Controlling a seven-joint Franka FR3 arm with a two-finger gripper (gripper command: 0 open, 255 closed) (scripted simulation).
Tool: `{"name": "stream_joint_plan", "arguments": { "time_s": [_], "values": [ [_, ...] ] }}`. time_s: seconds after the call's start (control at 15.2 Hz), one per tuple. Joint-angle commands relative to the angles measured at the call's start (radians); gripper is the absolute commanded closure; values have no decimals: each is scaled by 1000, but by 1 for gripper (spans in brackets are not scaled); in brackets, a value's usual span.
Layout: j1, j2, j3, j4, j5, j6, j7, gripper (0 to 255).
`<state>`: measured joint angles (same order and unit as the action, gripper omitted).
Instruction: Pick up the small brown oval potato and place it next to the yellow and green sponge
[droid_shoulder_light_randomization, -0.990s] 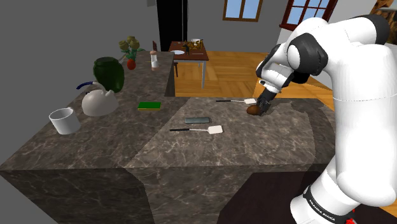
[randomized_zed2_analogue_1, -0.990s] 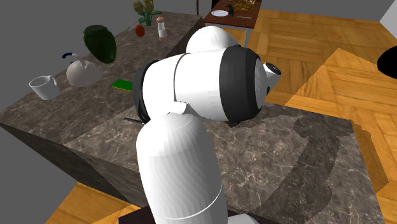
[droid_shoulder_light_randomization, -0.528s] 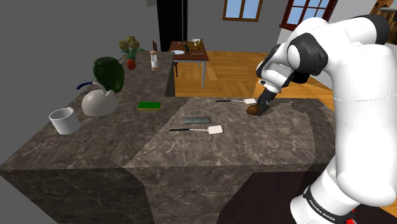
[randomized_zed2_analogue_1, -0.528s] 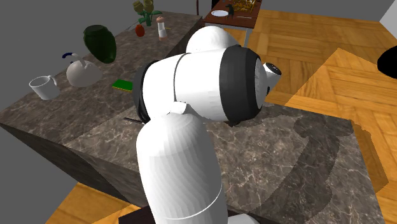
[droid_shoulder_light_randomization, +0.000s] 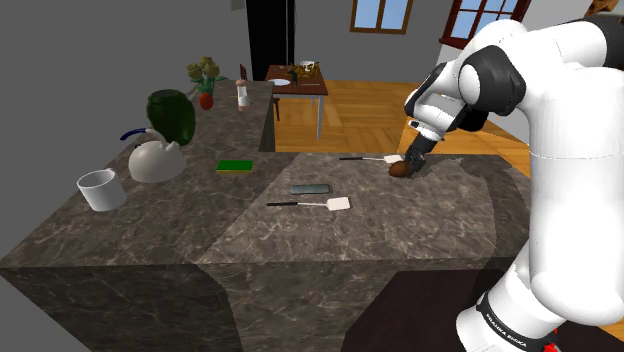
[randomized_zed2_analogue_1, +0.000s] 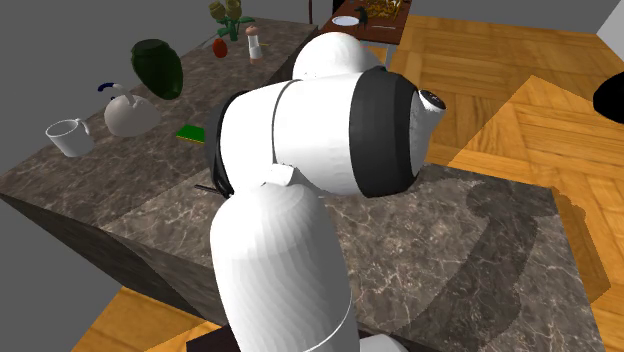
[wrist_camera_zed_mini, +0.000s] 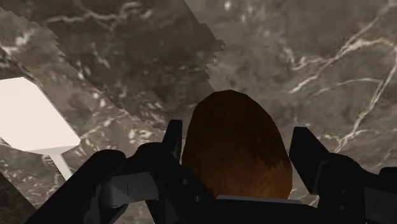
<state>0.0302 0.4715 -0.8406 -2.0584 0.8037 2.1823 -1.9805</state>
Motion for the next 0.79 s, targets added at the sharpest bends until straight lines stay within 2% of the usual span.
{"name": "stream_joint_plan", "arguments": {
  "time_s": [0.0,0.73],
  "values": [
    [11,-18,-14,1,-21,-11,16,255],
    [74,-130,-91,21,-146,-82,115,255]
  ]
}}
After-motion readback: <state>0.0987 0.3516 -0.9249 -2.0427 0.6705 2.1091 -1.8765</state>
